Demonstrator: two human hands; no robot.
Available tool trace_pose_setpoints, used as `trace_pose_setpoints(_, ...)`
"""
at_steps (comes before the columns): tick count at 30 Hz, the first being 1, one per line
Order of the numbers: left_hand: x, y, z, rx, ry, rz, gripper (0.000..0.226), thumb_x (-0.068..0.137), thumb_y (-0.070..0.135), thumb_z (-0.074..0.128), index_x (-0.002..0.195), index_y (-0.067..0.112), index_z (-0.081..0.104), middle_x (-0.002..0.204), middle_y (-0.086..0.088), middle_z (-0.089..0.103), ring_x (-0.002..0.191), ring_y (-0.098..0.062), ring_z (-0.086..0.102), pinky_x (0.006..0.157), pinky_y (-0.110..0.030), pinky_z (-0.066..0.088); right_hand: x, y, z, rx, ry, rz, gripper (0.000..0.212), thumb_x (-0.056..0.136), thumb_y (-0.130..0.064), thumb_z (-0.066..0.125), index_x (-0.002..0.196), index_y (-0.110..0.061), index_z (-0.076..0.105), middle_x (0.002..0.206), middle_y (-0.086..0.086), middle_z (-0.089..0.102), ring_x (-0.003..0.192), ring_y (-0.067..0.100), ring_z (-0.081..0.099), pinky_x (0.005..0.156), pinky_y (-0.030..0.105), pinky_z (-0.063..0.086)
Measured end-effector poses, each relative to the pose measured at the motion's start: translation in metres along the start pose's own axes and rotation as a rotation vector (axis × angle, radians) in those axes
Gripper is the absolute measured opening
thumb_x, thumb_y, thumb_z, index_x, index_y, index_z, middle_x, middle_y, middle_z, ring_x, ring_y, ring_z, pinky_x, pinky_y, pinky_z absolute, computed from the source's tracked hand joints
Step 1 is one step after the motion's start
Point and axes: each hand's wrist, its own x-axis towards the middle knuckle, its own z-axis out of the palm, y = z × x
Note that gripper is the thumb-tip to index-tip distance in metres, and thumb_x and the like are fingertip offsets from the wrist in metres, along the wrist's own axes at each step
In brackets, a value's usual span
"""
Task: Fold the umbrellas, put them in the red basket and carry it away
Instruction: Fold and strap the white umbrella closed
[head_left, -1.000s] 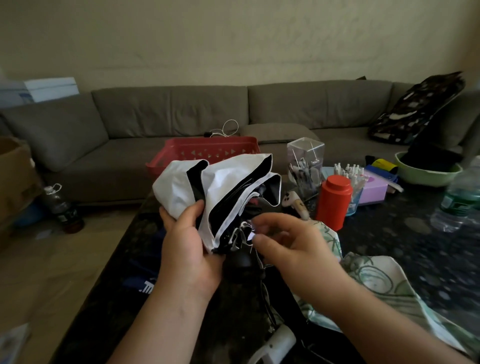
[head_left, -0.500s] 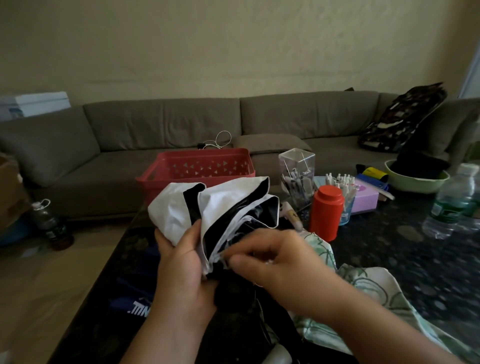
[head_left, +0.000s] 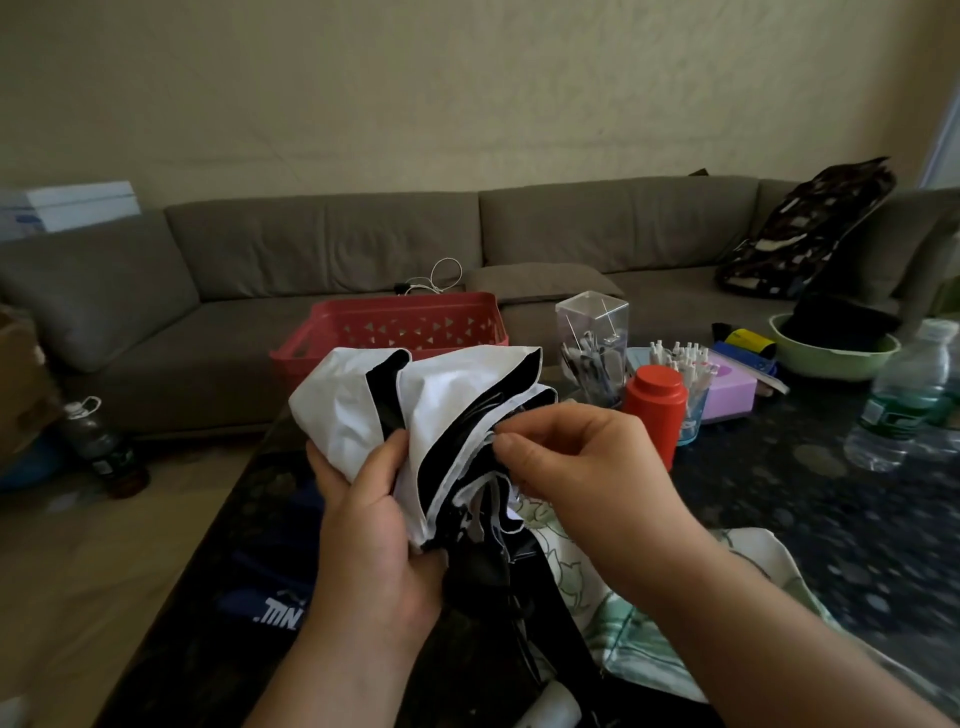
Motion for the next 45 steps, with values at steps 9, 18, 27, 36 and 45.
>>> trace_pose_setpoints(9,0.000,0.001,-0.001,-0.043,-0.034,0.024,0.046,0.107,0.020,0.054,0.146,0.044,0.054,0.130,-0.006,0.074,0.111,-0.029,0.076,0.075,-0.040,0.064,-0.016,0.025,0.025,-0.496,-0.032,-0.241,0.003,0.084,-0.034,0.083,0.086,-0.036,0.082,0.089,-0.014,0.062,0.090,0.004,0.063,0.074,0.014,0.048)
trace_pose_setpoints(18,0.008,0.011,-0.006,0.073,0.125,0.005,0.066,0.097,0.012,0.074,0.148,0.043,0.045,0.128,-0.007,0.074,0.100,-0.031,0.079,0.075,-0.052,0.065,-0.024,0.023,0.004,-0.191,-0.212,-0.243,0.016,0.094,-0.028,0.077,0.109,-0.034,0.079,0.093,-0.007,0.072,0.086,0.011,0.070,0.077,0.030,0.057)
trace_pose_setpoints(27,0.000,0.013,0.000,0.208,0.097,0.110,0.075,0.100,0.019,0.071,0.158,0.046,0.031,0.135,0.001,0.069,0.112,-0.021,0.076,0.081,-0.041,0.066,-0.046,0.023,0.030,-0.344,-0.224,-0.252,0.060,0.076,-0.071,0.071,0.131,-0.050,0.055,0.119,-0.022,0.061,0.110,0.005,0.064,0.089,0.036,0.058)
trace_pose_setpoints(36,-0.022,0.015,0.017,0.112,-0.026,0.136,0.100,0.101,0.001,0.063,0.156,0.067,0.011,0.141,0.000,0.063,0.112,-0.022,0.076,0.073,-0.039,0.065,-0.043,0.034,0.045,-0.475,0.017,-0.429,0.051,0.089,-0.031,0.077,0.124,-0.046,0.043,0.112,-0.012,0.055,0.098,0.002,0.058,0.083,0.009,0.042)
trace_pose_setpoints(45,-0.034,0.004,0.021,0.383,-0.036,0.121,0.109,0.095,0.022,0.076,0.155,0.068,-0.004,0.151,0.008,0.049,0.124,-0.018,0.067,0.100,-0.047,0.060,-0.036,0.027,0.039,-0.371,-0.008,-0.214,0.009,0.092,-0.031,0.072,0.099,-0.032,0.067,0.076,-0.007,0.070,0.067,0.011,0.066,0.061,0.025,0.052)
